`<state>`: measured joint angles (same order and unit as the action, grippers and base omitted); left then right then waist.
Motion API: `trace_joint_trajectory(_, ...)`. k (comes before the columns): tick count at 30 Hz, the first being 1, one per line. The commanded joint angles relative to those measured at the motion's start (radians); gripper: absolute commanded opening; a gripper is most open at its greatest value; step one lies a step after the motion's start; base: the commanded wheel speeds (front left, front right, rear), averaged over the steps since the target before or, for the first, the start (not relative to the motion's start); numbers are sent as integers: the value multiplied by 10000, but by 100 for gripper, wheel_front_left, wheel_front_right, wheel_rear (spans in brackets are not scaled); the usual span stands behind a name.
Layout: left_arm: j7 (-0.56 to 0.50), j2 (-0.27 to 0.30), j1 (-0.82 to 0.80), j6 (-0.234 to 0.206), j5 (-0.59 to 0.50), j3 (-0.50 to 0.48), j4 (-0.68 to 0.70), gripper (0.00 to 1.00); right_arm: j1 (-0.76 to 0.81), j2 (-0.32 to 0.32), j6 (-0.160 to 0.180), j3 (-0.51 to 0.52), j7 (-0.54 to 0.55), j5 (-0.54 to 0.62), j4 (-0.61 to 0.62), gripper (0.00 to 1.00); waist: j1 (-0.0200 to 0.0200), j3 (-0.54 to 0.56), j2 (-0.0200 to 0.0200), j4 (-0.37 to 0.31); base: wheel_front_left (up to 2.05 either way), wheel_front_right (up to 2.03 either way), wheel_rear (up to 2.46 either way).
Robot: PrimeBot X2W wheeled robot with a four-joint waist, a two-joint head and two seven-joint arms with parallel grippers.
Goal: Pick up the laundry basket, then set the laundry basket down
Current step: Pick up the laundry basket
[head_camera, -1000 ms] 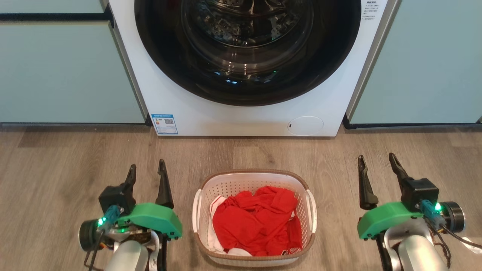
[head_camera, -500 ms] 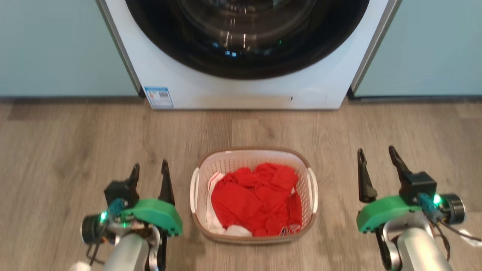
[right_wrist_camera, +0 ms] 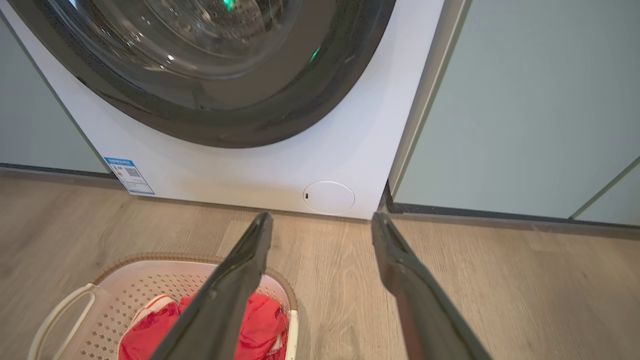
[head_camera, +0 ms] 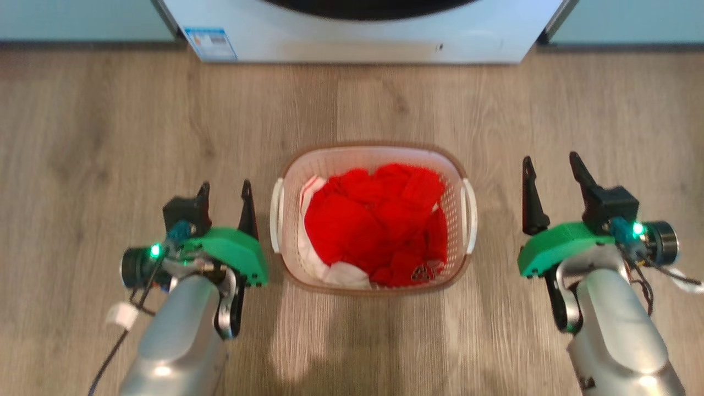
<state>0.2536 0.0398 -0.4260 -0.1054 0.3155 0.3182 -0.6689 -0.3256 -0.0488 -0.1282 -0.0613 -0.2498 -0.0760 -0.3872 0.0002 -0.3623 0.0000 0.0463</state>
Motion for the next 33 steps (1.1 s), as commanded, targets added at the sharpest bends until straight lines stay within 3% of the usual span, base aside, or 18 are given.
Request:
trace_joint_trajectory(1, 82, 105, -479, 11, -125, -179, -29, 100, -361, -14, -25, -245, -120, 23, 6, 100, -2, -748, 0, -16, 0, 0, 0)
trace_joint_trajectory(19, 82, 104, -3646, 1014, -17, 1216, -4151, 100, -3832, -14, -25, -1717, 117, -907, -4830, 100, -2, -3395, 0, -94, 0, 0, 0)
trace_joint_trajectory(27, -126, 104, -4655, 1348, 465, 1957, -5528, 100, -4935, -14, -25, -2601, 580, -2289, -6245, 100, -2, -3999, 0, -242, 0, 0, 0)
trace_joint_trajectory(33, -780, 104, -4975, 1663, 719, 2431, -5875, 100, -5264, -14, -25, -3498, 1244, -3889, -6521, 100, -2, -4274, 0, -370, 0, 0, 0)
